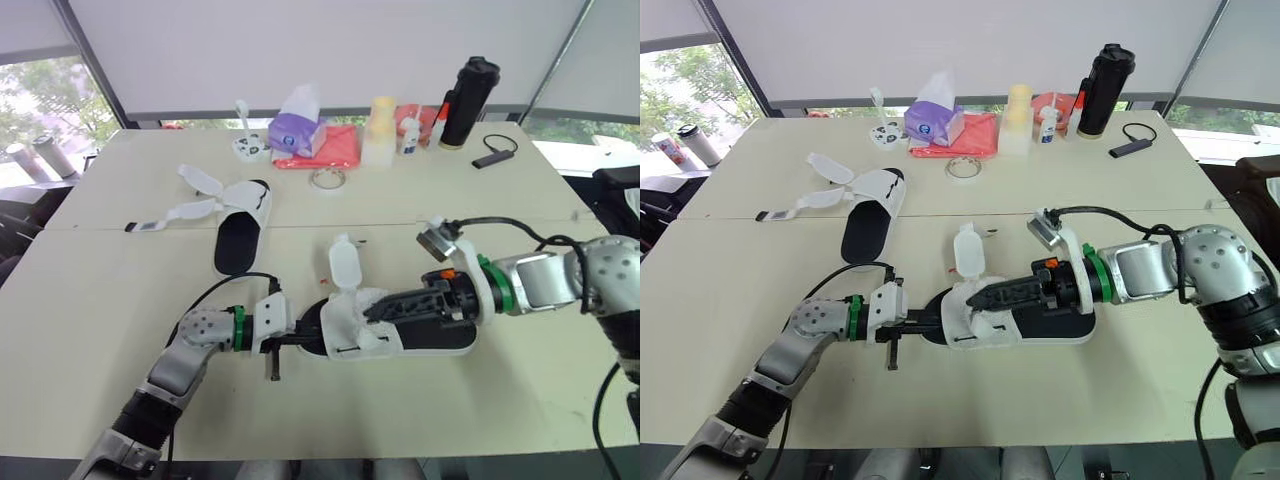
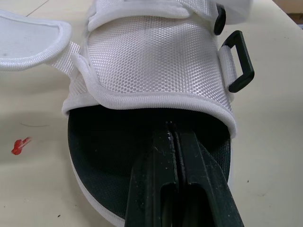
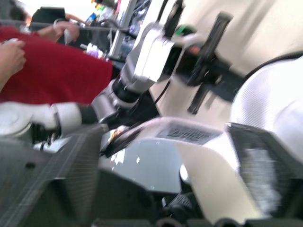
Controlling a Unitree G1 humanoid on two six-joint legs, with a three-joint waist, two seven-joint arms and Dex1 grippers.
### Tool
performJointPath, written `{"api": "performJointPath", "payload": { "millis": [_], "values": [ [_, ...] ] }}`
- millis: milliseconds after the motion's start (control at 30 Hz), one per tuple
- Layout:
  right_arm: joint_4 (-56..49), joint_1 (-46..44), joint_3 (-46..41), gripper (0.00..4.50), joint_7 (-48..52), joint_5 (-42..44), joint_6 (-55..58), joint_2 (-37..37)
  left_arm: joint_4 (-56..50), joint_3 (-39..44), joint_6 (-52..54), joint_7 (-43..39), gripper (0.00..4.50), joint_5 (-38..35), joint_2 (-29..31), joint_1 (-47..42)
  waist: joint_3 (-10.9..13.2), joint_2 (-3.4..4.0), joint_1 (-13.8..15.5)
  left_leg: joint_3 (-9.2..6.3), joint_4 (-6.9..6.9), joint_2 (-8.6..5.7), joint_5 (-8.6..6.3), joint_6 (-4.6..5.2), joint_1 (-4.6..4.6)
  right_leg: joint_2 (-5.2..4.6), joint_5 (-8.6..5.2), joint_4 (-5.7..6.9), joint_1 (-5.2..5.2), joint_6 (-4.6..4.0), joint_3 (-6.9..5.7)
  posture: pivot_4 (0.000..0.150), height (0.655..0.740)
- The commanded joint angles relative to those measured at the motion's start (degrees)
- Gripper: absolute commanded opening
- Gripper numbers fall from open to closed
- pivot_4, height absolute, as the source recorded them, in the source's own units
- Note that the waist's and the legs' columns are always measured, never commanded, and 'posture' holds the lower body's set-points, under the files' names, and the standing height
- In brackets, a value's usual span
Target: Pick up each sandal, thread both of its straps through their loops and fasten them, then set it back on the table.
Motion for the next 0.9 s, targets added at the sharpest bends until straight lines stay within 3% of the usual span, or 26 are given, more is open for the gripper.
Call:
{"api": "performJointPath", "payload": {
  "millis": [33, 300, 433, 600, 900],
  "values": [
    [5.27, -4.96, -4.13, 4.40, -0.99, -1.24, -0.96, 3.37, 0.14, -0.40, 1.21, 0.28, 0.00, 0.74, 0.55, 0.90, 0.00, 0.00, 0.00, 0.00, 0.00, 0.00, 0.00, 0.00, 0.00, 0.00, 0.00, 0.00, -0.01, 0.01, 0.00, 0.150, 0.7400],
    [17.23, -11.34, -11.88, 4.40, -3.45, -16.20, -4.67, 10.04, -0.16, -0.51, 1.29, 0.27, 0.00, 0.71, 0.52, 1.00, 0.01, 0.00, 0.02, -0.01, -0.03, -0.05, 0.00, 0.00, 0.00, 0.07, 0.09, 0.02, -0.01, 0.16, -0.02, 0.150, 0.7400],
    [3.37, -6.72, -9.03, 4.40, 10.39, -29.23, -4.92, 3.77, -0.34, -0.63, 1.43, 0.26, 0.00, 0.72, 0.39, 0.98, 0.01, 0.04, 0.17, 0.00, -0.07, -0.07, 0.00, 0.01, 0.00, 0.07, 0.10, 0.07, -0.07, 0.19, -0.02, 0.150, 0.7400],
    [-9.07, -1.91, -5.37, 4.40, 25.65, -39.43, -6.22, -3.65, -0.20, -0.63, 1.43, 0.04, 0.00, 0.67, 0.43, 0.91, 0.00, 0.08, -0.05, -0.01, -0.02, -0.09, -0.02, 0.04, -0.09, 0.05, 0.16, 0.08, -0.10, 0.32, -0.14, 0.150, 0.7400],
    [-23.94, 0.78, -2.69, 4.40, 34.78, -49.32, -10.27, -3.72, 0.70, -0.64, 1.50, -0.20, 0.00, 0.67, 0.06, 0.29, 0.00, 0.09, 0.00, -0.01, 0.02, -0.06, -0.02, 0.03, -0.09, 0.05, 0.16, 0.08, -0.10, 0.32, -0.12, 0.150, 0.7400]
  ]
}}
